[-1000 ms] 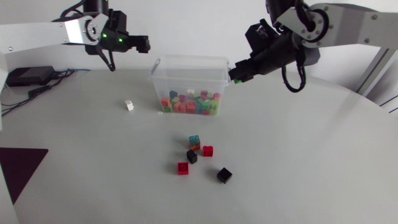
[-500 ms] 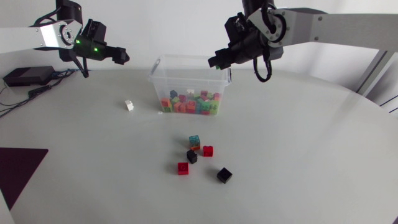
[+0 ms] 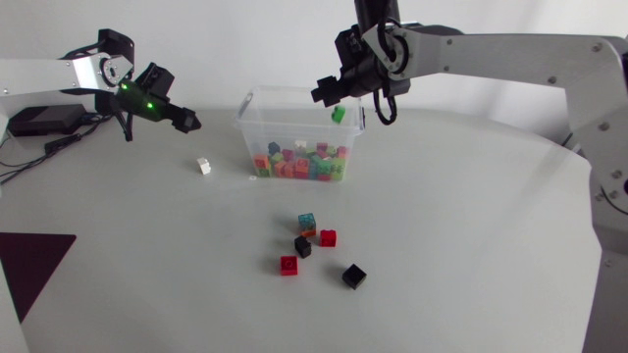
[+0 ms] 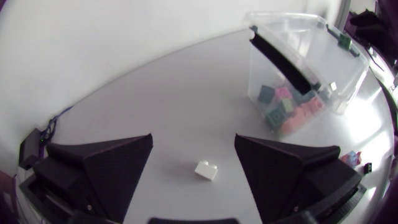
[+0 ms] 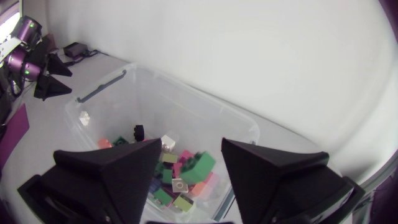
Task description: Place the duplo bricks in the container
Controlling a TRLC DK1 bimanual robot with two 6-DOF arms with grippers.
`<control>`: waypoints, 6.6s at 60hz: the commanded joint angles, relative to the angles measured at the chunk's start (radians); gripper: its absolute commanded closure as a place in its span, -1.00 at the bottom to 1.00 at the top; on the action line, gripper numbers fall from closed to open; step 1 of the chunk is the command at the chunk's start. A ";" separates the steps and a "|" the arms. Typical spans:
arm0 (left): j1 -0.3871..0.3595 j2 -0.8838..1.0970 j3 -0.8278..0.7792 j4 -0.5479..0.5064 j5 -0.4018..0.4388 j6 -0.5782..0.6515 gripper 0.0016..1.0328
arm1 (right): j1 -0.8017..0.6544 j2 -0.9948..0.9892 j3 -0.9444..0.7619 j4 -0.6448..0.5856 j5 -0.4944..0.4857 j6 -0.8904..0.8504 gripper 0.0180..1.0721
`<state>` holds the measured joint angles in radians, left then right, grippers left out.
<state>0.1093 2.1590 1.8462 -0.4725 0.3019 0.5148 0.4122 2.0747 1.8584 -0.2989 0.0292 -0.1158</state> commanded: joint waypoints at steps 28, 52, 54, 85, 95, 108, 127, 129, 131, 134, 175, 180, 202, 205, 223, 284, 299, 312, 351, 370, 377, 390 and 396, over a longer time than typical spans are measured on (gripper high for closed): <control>0.004 0.211 0.306 -0.373 0.016 0.375 -0.67 | 0.046 -0.254 -0.277 0.009 -0.005 -0.042 -0.91; 0.021 0.291 0.360 -0.385 0.069 0.433 -0.67 | 0.060 -0.400 -0.501 0.060 -0.020 -0.058 -0.91; 0.023 0.292 0.361 -0.385 0.069 0.435 -0.67 | 0.060 -0.403 -0.505 0.061 -0.020 -0.058 -0.91; 0.033 0.363 0.401 -0.385 0.069 0.461 -0.66 | 0.060 -0.444 -0.591 0.083 -0.023 -0.062 -0.91; 0.032 0.378 0.404 -0.385 0.069 0.464 -0.66 | 0.059 -0.479 -0.639 0.087 -0.022 -0.065 -0.91; 0.029 0.398 0.416 -0.390 0.071 0.475 -0.66 | 0.057 -0.525 -0.700 0.090 -0.023 -0.071 -0.91; 0.024 0.441 0.467 -0.416 0.069 0.476 -0.61 | 0.056 -0.587 -0.794 0.113 -0.025 -0.071 -0.91; 0.024 0.453 0.487 -0.430 0.071 0.476 -0.61 | 0.057 -0.594 -0.798 0.113 -0.025 -0.071 -0.91; 0.024 0.463 0.504 -0.440 0.069 0.476 -0.61 | 0.059 -0.599 -0.803 0.113 -0.025 -0.071 -0.91; 0.026 0.484 0.545 -0.472 0.071 0.476 -0.61 | 0.060 -0.607 -0.812 0.115 -0.025 -0.071 -0.91; 0.009 0.769 1.315 -0.930 0.066 0.310 0.82 | 0.091 -0.607 -0.901 0.152 -0.020 -0.068 -0.91; 0.006 0.720 1.295 -0.946 0.065 0.272 0.83 | 0.094 -0.597 -0.892 0.150 -0.018 -0.068 -0.91; -0.008 0.282 0.805 -0.920 0.074 0.212 0.83 | 0.137 -0.550 -0.881 0.121 0.003 -0.054 -0.91; -0.013 0.220 0.736 -0.877 0.083 0.185 0.83 | 0.143 -0.550 -0.887 0.121 0.003 -0.050 -0.91; -0.149 -0.105 0.266 -0.549 0.068 0.034 0.82 | 0.160 -0.593 -0.932 0.112 0.015 -0.045 -0.91; -0.392 0.171 0.370 -0.115 -0.168 -0.272 -0.32 | 0.261 -0.564 -1.068 -0.131 -0.006 -0.048 -0.91; -0.392 -0.019 0.232 -0.163 -0.168 -0.242 -0.90 | 0.300 -0.489 -1.084 -0.117 -0.002 -0.031 -0.91; -0.415 -0.341 -0.147 -0.143 -0.159 -0.113 -0.89 | 0.283 -0.404 -1.081 -0.060 -0.005 -0.042 -0.87; -0.546 -0.567 -0.854 -0.015 -0.101 0.169 -0.77 | 0.255 -0.476 -1.065 -0.060 -0.041 -0.027 0.34; -0.605 -0.484 -0.900 0.002 0.011 0.252 -0.77 | 0.198 -0.625 -1.010 -0.117 -0.106 -0.031 0.34; -0.628 -0.406 -0.889 0.041 0.017 0.277 -0.77 | 0.189 -0.662 -0.989 -0.118 -0.133 -0.031 0.34; -0.655 -0.337 -0.871 0.090 0.017 0.297 -0.77 | 0.155 -0.691 -0.950 -0.155 -0.153 -0.048 0.34; -0.671 -0.304 -0.854 0.123 0.017 0.295 -0.77 | 0.135 -0.691 -0.943 -0.157 -0.163 -0.061 0.33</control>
<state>-0.5472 1.8153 0.9665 -0.3714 0.3099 0.7868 0.5625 1.3911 0.8970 -0.4412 -0.1234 -0.1619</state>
